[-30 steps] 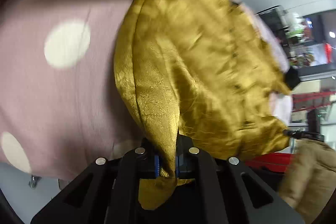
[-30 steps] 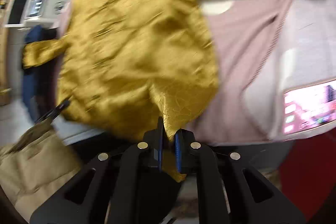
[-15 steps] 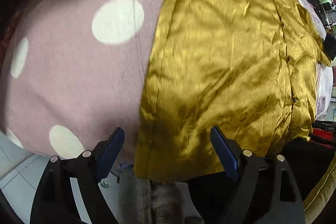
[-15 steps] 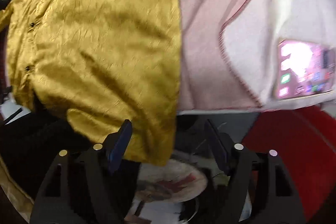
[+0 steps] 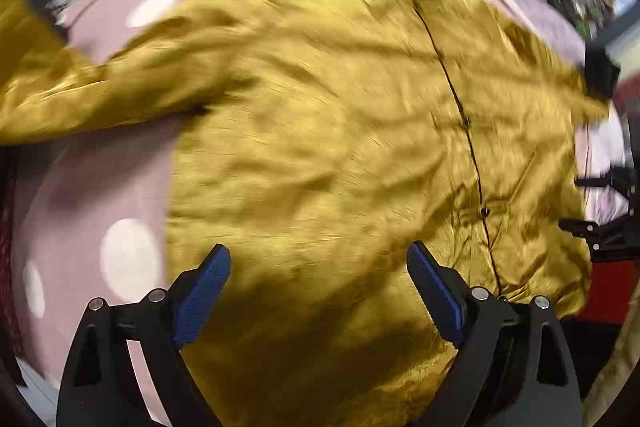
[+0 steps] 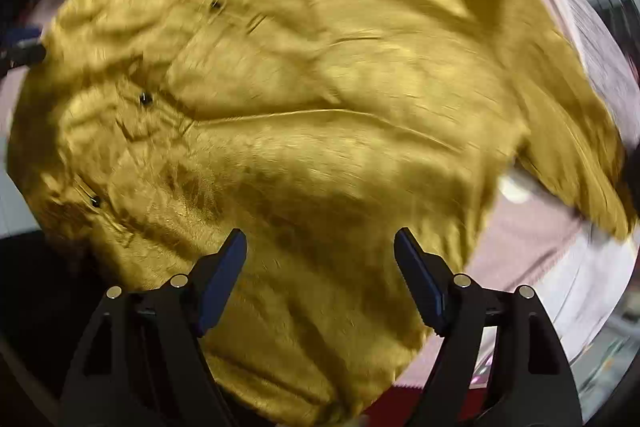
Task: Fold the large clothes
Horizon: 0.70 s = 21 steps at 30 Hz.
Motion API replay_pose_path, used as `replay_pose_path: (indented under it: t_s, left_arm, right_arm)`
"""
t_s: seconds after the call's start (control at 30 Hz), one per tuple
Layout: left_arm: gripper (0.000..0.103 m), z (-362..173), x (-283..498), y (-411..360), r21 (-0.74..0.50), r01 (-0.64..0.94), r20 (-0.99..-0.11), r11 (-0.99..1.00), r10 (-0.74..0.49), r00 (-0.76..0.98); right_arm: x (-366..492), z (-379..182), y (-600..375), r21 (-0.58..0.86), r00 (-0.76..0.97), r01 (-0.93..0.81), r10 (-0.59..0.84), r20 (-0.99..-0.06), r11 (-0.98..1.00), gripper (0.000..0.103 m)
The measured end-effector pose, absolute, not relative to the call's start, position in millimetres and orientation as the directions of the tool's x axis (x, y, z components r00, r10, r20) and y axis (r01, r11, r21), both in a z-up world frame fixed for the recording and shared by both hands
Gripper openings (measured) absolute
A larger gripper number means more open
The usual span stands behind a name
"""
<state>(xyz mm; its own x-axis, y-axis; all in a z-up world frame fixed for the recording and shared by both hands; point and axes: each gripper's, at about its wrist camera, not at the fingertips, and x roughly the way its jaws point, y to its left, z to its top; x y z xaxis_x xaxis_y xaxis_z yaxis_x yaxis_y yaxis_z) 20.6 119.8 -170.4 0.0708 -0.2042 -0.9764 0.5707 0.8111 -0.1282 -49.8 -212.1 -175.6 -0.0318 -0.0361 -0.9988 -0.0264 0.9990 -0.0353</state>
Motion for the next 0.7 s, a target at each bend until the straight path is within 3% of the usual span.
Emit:
replay_pose_path:
  t_s: [0.13, 0.17, 0.43, 0.7]
  left_arm:
    - [0.094, -223, 6, 99, -0.048, 0.608, -0.999, 0.793, -0.041, -0.025]
    - [0.098, -232, 4, 97, -0.021, 0.611, -1.000, 0.791, -0.012, -0.019]
    - [0.098, -237, 5, 94, -0.012, 0.601, -1.000, 0.799, -0.017, 0.002]
    - [0.099, -245, 21, 74, -0.008, 0.562, -0.998, 0.827, 0.028, -0.054]
  right_arm:
    - [-53, -225, -196, -0.101, -0.136, -0.134, -0.119, -0.984, 0.986, 0.088]
    - [-53, -227, -198, -0.124, -0.115, -0.130, -0.140, -0.984, 0.984, 0.098]
    - [-42, -241, -247, -0.002, -0.189, -0.047, -0.011, -0.982, 0.999, 0.099]
    - [-4, -249, -264, 0.007, -0.244, -0.030, 0.000, -0.970, 1.000, 0.099]
